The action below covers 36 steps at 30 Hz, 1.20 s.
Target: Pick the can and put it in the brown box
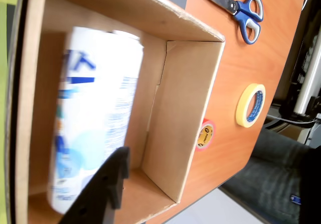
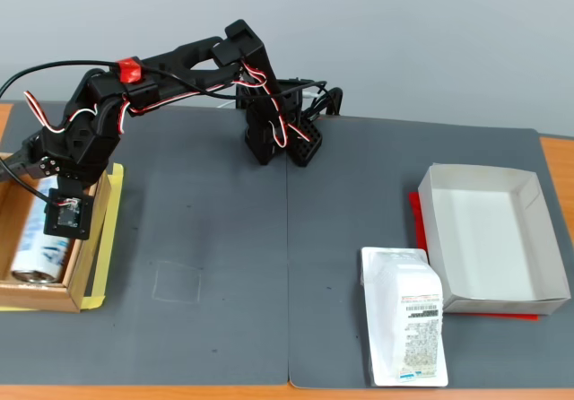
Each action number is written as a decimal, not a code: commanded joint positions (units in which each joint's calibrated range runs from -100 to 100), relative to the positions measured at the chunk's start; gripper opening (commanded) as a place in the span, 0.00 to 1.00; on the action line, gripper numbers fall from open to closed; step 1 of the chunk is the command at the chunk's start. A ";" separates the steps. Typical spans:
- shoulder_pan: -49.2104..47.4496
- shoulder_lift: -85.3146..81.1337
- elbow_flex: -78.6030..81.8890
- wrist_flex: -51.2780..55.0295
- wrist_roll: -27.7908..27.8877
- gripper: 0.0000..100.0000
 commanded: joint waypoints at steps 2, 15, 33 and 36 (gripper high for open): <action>-0.33 -6.19 -2.50 0.75 -2.72 0.42; -7.97 -21.02 -2.59 8.99 -17.62 0.06; -26.73 -59.14 25.55 8.99 -32.89 0.04; -30.31 -68.37 35.23 8.73 -33.20 0.04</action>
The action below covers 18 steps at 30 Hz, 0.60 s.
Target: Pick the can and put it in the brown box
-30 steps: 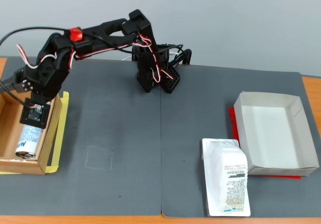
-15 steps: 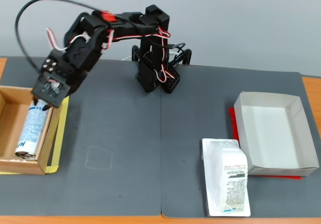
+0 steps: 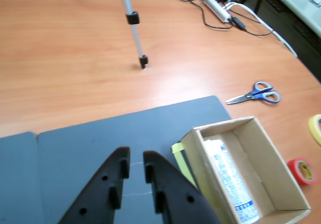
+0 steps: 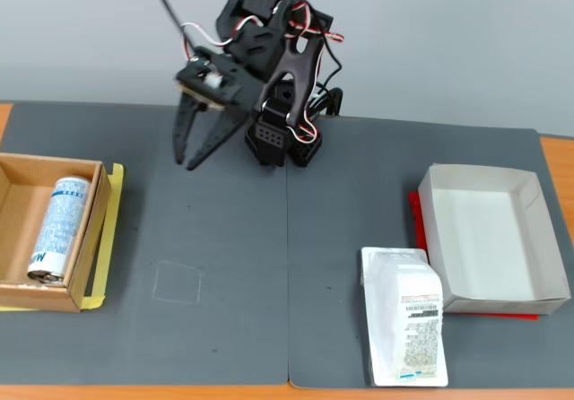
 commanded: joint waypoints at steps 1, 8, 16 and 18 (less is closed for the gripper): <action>-5.55 -16.39 14.92 0.08 -0.29 0.03; -16.92 -40.19 36.46 0.08 -0.29 0.03; -21.31 -58.24 54.65 0.17 -0.34 0.04; -22.04 -60.27 58.18 -0.44 -0.34 0.03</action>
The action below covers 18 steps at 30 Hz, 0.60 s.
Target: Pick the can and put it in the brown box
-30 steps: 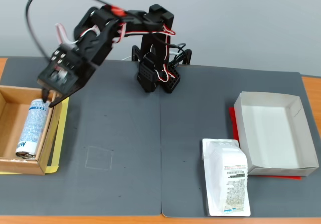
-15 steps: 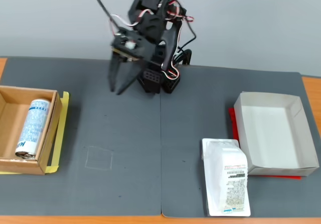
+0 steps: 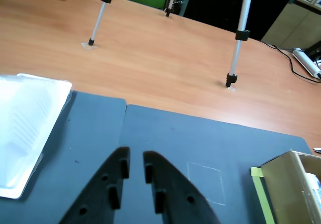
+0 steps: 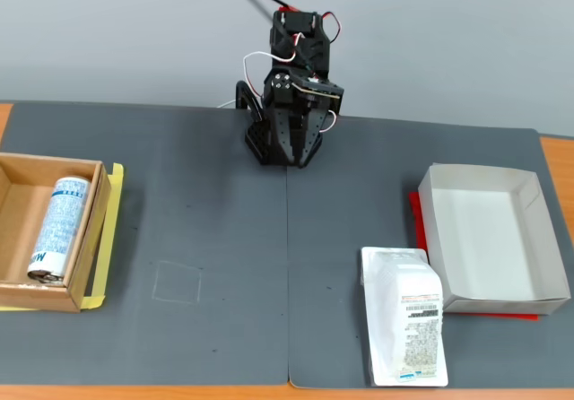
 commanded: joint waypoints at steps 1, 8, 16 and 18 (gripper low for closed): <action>-1.40 -3.72 6.32 -0.79 -0.09 0.03; -1.64 -3.63 16.27 -0.79 -0.09 0.03; 0.22 -3.80 26.95 -0.79 -0.09 0.03; 1.85 -3.89 30.03 -0.79 -0.09 0.03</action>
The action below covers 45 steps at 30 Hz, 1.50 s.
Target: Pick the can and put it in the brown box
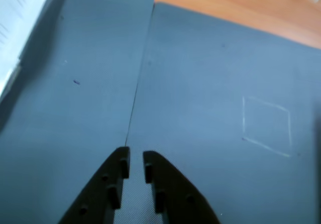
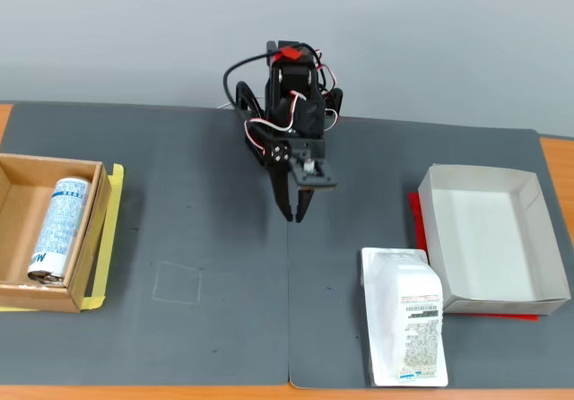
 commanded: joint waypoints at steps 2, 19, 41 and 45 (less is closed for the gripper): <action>3.92 -0.59 5.36 -0.70 -0.05 0.03; 4.25 -0.68 4.82 9.97 -4.89 0.01; 4.33 -0.25 4.37 9.88 -4.58 0.01; 4.41 -0.25 4.37 9.88 -4.58 0.01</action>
